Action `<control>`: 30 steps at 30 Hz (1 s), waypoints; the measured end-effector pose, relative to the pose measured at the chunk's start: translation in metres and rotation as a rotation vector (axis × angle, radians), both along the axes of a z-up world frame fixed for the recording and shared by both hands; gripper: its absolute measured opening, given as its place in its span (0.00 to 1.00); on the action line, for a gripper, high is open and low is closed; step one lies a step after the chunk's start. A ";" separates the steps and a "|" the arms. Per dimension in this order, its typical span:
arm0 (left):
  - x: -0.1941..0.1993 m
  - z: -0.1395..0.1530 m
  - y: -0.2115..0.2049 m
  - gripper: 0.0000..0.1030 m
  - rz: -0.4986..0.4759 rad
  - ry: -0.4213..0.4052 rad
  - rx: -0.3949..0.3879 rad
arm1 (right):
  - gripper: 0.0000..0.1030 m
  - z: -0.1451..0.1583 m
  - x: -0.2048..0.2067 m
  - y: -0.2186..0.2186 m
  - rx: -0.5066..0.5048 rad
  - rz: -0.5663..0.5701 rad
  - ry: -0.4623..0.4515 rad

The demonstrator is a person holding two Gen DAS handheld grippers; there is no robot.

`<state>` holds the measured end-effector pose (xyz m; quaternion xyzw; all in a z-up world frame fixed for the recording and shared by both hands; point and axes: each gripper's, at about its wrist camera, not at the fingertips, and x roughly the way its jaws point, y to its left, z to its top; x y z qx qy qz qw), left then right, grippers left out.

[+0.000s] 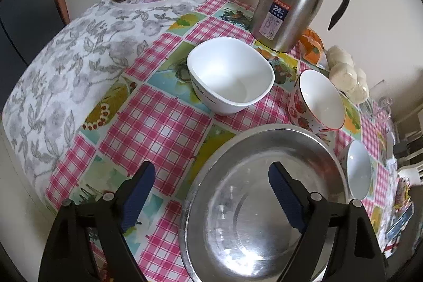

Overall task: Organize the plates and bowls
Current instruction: 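Lower the steel basin onto the table and open the left tool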

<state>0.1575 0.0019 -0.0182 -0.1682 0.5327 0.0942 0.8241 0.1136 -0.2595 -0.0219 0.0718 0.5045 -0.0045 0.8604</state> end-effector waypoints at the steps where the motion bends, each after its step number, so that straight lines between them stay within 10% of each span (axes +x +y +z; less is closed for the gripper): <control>1: 0.000 0.001 -0.001 0.87 -0.005 -0.004 0.010 | 0.95 0.000 -0.001 0.001 -0.001 0.003 -0.003; 30: -0.005 0.024 -0.116 0.89 -0.344 -0.105 0.088 | 1.00 -0.001 -0.021 -0.089 0.010 -0.214 0.019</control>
